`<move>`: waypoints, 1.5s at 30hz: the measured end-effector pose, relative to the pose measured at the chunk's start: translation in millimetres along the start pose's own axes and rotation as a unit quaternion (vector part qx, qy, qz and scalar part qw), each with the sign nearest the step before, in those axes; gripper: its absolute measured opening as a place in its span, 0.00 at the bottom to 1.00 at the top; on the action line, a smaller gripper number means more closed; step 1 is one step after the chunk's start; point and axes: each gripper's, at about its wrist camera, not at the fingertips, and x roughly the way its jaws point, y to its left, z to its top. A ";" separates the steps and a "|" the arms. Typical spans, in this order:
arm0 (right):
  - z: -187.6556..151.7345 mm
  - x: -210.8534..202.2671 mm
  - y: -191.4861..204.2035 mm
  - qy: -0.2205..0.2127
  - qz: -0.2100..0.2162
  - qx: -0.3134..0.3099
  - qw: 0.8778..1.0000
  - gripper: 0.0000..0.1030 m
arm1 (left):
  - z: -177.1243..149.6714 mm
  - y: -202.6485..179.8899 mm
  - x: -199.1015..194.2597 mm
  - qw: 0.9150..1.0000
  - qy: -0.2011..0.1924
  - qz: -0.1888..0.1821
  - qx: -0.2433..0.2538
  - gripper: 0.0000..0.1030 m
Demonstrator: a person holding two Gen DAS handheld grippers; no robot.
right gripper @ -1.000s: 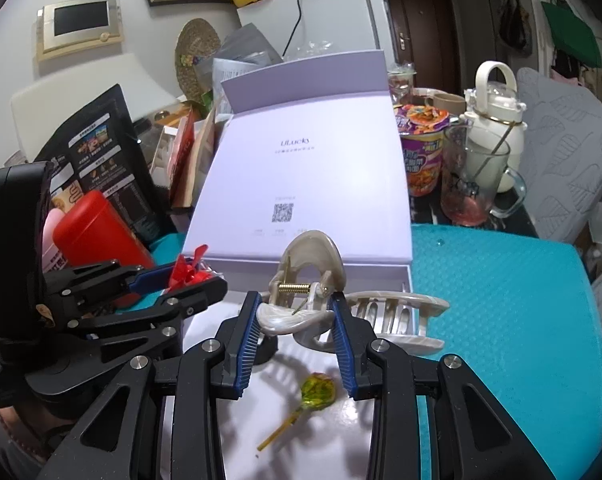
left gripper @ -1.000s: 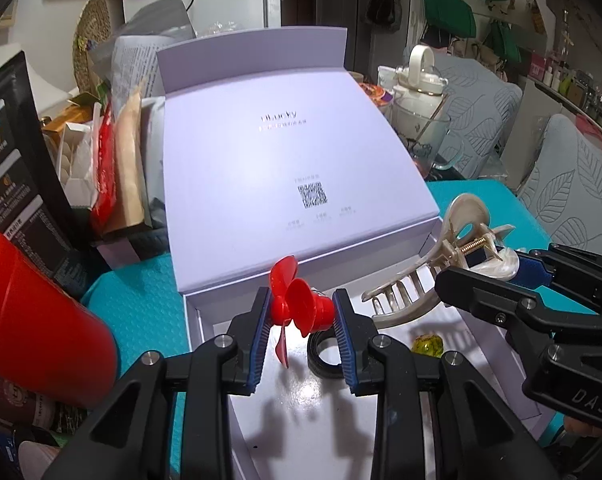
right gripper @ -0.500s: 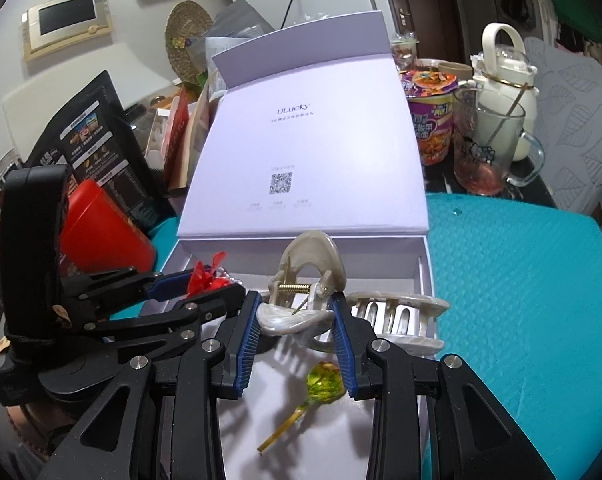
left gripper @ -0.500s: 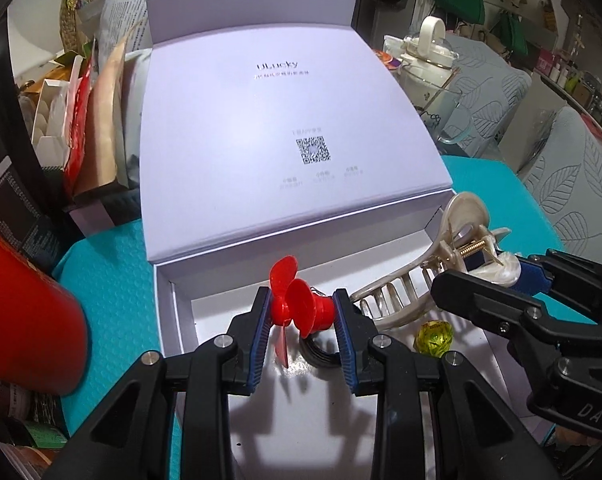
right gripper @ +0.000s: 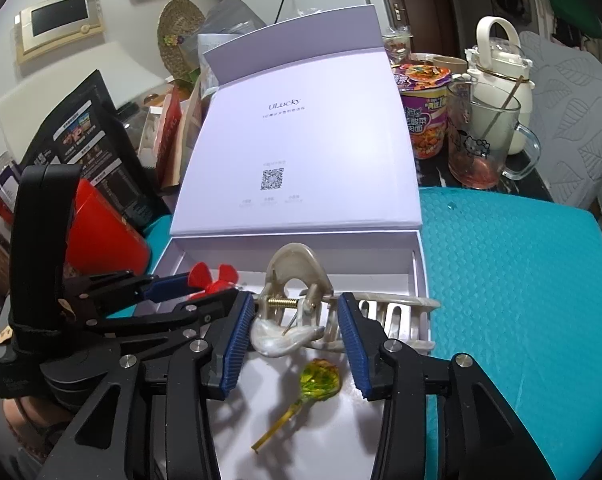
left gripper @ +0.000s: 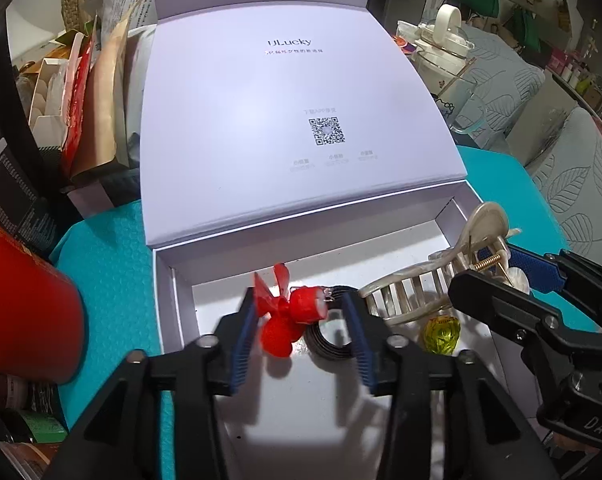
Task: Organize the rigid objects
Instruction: 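Open the left tool to drop the propeller while the right tool releases the claw clip, then withdraw both open tools from the box back toward the table items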
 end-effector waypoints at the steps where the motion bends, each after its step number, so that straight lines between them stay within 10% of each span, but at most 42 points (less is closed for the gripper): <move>1: -0.1 -0.4 0.5 0.000 -0.001 -0.001 1.000 0.43 | 0.6 0.8 -0.9 1.000 -0.002 0.004 -0.001 0.47; 45: -0.5 -125.9 61.1 -0.120 -0.023 -0.084 0.989 0.48 | -7.2 -18.3 -160.8 0.986 -0.167 0.001 0.007 0.48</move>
